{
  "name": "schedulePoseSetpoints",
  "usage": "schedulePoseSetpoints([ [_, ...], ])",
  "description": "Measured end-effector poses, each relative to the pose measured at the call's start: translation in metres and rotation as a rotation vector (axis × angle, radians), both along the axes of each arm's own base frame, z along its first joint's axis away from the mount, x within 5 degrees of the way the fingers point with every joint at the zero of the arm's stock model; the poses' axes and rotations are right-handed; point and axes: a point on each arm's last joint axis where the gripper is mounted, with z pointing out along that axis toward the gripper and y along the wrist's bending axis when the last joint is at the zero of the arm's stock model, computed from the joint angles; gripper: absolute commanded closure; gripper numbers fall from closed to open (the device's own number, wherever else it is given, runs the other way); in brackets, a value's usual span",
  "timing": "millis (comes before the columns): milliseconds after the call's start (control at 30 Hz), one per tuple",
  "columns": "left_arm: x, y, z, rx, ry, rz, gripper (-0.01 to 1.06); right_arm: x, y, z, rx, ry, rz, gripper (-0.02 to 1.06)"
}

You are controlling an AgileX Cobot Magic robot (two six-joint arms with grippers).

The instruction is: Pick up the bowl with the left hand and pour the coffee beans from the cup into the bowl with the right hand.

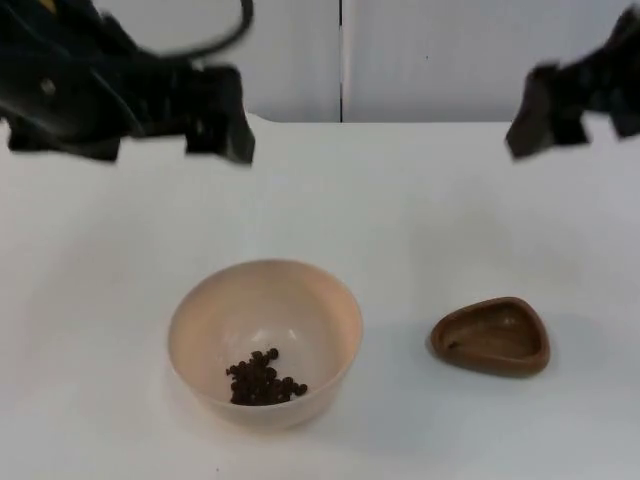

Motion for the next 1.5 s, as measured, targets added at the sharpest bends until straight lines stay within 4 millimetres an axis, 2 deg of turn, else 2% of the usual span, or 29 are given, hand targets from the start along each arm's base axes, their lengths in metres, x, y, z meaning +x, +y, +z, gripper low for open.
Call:
schedulePoseSetpoints([
  [67,-0.01,0.004,0.023,-0.032,-0.073,0.0,0.0,-0.014,-0.007,0.03,0.028,-0.067,0.003,0.19],
  [100,-0.01,0.004,0.023,-0.032,-0.073,0.0,0.0,-0.014,-0.007,0.03,0.028,-0.067,0.003,0.19],
  [267,-0.036,0.016,0.069,-0.096,-0.225,-0.003,0.0,-0.049,-0.024,0.083,0.073,-0.195,0.015,0.19],
  [300,-0.036,0.016,0.069,-0.096,-0.225,-0.003,0.0,-0.049,-0.024,0.083,0.073,-0.195,0.015,0.19],
  [467,-0.063,0.027,0.099,-0.12,-0.324,-0.023,0.0,-0.082,-0.041,0.116,0.088,-0.271,0.027,0.19],
  [500,-0.063,0.027,0.099,-0.12,-0.324,-0.023,0.0,-0.082,-0.041,0.116,0.088,-0.271,0.027,0.19],
  [633,-0.081,0.034,0.111,-0.114,-0.353,-0.045,0.0,-0.108,-0.053,0.134,0.102,-0.309,0.026,0.19],
  [667,-0.081,0.034,0.111,-0.114,-0.353,-0.045,0.0,-0.108,-0.053,0.134,0.102,-0.309,0.026,0.19],
  [833,-0.095,0.04,0.12,-0.109,-0.377,-0.062,0.0,-0.133,-0.066,0.14,0.121,-0.349,0.024,0.19],
  [933,-0.111,0.047,0.128,-0.106,-0.4,-0.077,0.0,-0.158,-0.078,0.134,0.133,-0.379,0.024,0.19],
  [967,-0.111,0.047,0.128,-0.106,-0.4,-0.077,0.0,-0.158,-0.078,0.134,0.133,-0.379,0.024,0.19],
  [1100,-0.132,0.055,0.137,-0.104,-0.428,-0.093,0.0,-0.187,-0.09,0.129,0.173,-0.418,0.023,0.19],
  [1133,-0.132,0.055,0.137,-0.104,-0.428,-0.093,0.0,-0.187,-0.09,0.129,0.173,-0.418,0.023,0.19],
  [1233,-0.149,0.062,0.143,-0.112,-0.454,-0.099,0.0,-0.208,-0.1,0.126,0.197,-0.452,0.023,0.19],
  [1267,-0.149,0.062,0.143,-0.112,-0.454,-0.099,0.0,-0.208,-0.1,0.126,0.197,-0.452,0.023,0.19],
  [1367,-0.169,0.071,0.148,-0.118,-0.482,-0.107,0.0,-0.231,-0.111,0.124,0.213,-0.48,0.022,0.19],
  [1500,-0.185,0.077,0.149,-0.104,-0.486,-0.126,0.0,-0.249,-0.12,0.12,0.223,-0.5,0.021,0.19],
])
